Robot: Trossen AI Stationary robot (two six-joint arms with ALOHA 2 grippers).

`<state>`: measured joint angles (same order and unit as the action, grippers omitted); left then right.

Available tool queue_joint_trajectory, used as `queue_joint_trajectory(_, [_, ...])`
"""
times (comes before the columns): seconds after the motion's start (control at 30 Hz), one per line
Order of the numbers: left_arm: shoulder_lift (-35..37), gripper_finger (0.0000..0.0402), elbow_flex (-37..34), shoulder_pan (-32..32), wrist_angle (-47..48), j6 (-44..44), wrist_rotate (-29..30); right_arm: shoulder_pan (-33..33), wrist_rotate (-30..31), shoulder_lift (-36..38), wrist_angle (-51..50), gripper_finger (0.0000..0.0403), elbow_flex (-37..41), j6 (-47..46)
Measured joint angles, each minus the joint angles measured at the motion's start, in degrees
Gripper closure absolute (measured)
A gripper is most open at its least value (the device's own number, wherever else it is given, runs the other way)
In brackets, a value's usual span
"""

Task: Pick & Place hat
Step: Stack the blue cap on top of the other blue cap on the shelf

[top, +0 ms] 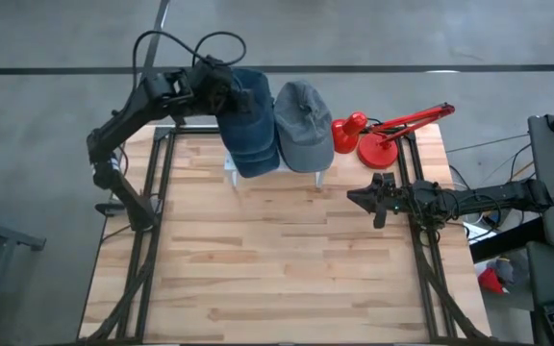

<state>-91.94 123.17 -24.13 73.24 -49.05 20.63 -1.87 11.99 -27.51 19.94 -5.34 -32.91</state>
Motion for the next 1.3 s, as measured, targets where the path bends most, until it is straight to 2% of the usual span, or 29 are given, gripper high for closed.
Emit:
queue_joint_trajectory(0.37, [-3.23,0.0386,-2.05,-2.97,-2.21,1.17,-6.78,0.0,0.0,-0.02,0.0,0.0335,0.0,-0.06])
queue_joint_trajectory(0.67, [-5.27,0.0386,-2.16,-5.19,-2.25,1.5,-9.48,0.01,-0.31,-0.02,0.0,0.0335,0.0,-0.09])
queue_joint_trajectory(1.3, [-4.44,0.0386,-1.36,-5.38,1.98,1.28,-7.82,0.01,-0.48,-0.02,0.0,0.0335,0.0,-0.09])
